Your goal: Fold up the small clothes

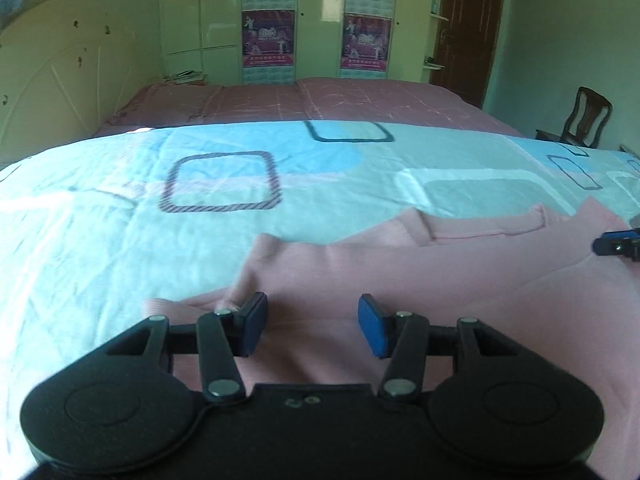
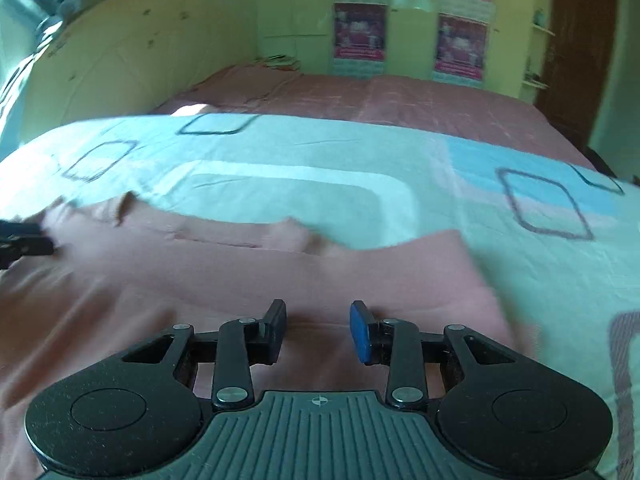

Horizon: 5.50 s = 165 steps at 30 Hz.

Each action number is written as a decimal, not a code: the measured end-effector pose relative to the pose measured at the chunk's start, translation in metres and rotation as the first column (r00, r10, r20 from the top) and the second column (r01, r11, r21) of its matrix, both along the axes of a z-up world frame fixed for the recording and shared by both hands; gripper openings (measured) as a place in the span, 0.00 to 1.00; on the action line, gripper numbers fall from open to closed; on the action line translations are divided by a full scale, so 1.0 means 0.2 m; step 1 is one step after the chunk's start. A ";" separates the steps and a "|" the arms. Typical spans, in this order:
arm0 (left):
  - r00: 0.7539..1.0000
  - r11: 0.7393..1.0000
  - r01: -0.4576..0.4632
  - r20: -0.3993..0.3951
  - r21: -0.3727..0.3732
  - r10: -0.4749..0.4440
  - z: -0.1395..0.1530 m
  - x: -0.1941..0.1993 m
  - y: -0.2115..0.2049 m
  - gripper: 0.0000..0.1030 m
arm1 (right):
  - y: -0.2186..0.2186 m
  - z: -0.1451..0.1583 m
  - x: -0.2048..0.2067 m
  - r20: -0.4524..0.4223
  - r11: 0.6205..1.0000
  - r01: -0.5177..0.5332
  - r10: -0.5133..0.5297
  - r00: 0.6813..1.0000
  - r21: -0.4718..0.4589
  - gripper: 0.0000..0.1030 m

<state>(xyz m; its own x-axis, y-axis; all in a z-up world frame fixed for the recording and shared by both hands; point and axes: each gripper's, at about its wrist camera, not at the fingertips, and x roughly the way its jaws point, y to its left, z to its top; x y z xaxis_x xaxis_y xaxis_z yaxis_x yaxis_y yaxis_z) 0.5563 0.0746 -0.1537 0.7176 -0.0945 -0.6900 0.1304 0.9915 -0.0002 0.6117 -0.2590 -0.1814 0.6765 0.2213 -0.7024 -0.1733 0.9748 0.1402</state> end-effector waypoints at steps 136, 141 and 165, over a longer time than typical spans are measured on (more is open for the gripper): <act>0.971 0.971 -0.240 0.010 0.021 0.239 0.00 -0.99 -0.05 0.65 | -0.13 0.02 -0.99 -0.030 0.989 0.106 -0.110 0.994 -0.105 0.11; 0.958 0.958 -0.286 0.000 -0.012 0.286 0.07 -1.06 -0.08 0.64 | -0.14 0.07 -1.00 -0.014 0.991 0.103 -0.104 0.994 -0.085 0.11; 0.875 0.536 -0.427 -0.184 -0.728 0.448 -0.19 -0.81 0.36 0.37 | 0.41 0.26 -0.76 0.017 0.975 -0.063 0.061 0.998 0.211 0.11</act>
<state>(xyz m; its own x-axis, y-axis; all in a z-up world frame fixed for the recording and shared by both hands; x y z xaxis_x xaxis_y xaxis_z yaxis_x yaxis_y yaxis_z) 0.3934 0.1463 -0.1922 0.8253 -0.2235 -0.5187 -0.3092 0.5898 -0.7460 0.4595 -0.1772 -0.1295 0.6636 0.4059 -0.6284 -0.2351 0.9106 0.3399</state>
